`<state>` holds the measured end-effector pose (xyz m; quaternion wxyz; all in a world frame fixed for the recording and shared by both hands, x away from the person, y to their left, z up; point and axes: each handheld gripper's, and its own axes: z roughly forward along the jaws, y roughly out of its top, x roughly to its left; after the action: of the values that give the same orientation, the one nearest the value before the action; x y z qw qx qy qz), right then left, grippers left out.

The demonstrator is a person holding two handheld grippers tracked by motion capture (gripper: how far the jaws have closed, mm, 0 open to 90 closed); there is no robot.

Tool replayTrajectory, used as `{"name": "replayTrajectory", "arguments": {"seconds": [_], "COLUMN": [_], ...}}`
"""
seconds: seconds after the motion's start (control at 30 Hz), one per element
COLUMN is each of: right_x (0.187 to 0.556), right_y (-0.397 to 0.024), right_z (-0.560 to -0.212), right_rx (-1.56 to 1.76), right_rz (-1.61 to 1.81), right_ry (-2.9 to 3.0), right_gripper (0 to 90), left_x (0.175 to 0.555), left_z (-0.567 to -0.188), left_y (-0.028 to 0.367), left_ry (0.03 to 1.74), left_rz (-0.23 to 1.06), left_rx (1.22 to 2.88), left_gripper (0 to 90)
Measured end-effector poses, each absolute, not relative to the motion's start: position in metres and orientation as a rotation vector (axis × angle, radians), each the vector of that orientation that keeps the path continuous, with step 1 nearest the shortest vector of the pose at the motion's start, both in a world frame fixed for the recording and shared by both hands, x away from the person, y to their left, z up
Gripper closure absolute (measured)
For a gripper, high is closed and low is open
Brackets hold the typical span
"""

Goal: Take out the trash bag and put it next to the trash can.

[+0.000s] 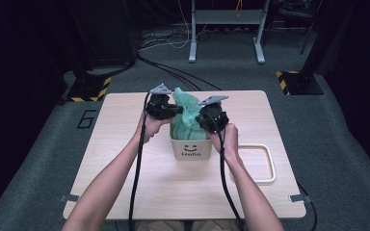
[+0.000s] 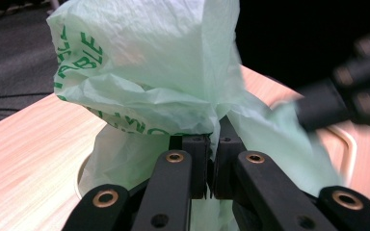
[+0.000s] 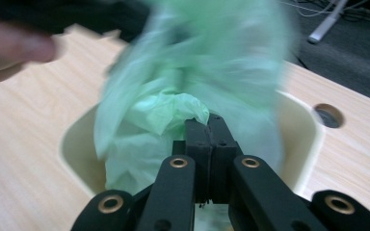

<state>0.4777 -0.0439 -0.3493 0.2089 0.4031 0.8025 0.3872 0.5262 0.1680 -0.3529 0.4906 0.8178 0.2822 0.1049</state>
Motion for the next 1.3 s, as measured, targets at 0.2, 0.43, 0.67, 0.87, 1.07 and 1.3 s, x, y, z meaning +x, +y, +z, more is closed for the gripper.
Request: {"name": "replayTrajectory", "arguments": {"seconds": [0.2,0.43,0.67,0.87,1.07,1.3], "right_x": [0.490,0.493,0.490,0.484,0.483,0.485], "right_y": [-0.063,-0.053,-0.041,-0.037,-0.039,-0.058], "right_z": [-0.333,-0.313,-0.306,-0.307,-0.308,-0.294], "right_rx": [1.148,1.112,1.066,1.036,1.040,1.073], "right_rz": [1.110,1.163,1.182,1.213,1.252,1.332], "right_ry": [2.206,2.226,2.285,2.324,2.337,2.286], "right_gripper": [90.0,90.0,90.0,90.0,89.6,61.5], "left_x": [0.509,0.495,0.495,0.497,0.499,0.497], "left_z": [-0.352,-0.352,-0.357,-0.361,-0.367,-0.368], "left_y": [0.163,0.143,0.129,0.128,0.130,0.130], "left_ry": [0.564,0.502,0.525,0.542,0.524,0.481], "left_rz": [0.306,0.398,0.435,0.417,0.383,0.369], "left_rx": [2.052,2.058,2.010,1.944,1.919,1.945], "left_gripper": [87.2,75.2,51.8,55.4,81.7,87.0]}}
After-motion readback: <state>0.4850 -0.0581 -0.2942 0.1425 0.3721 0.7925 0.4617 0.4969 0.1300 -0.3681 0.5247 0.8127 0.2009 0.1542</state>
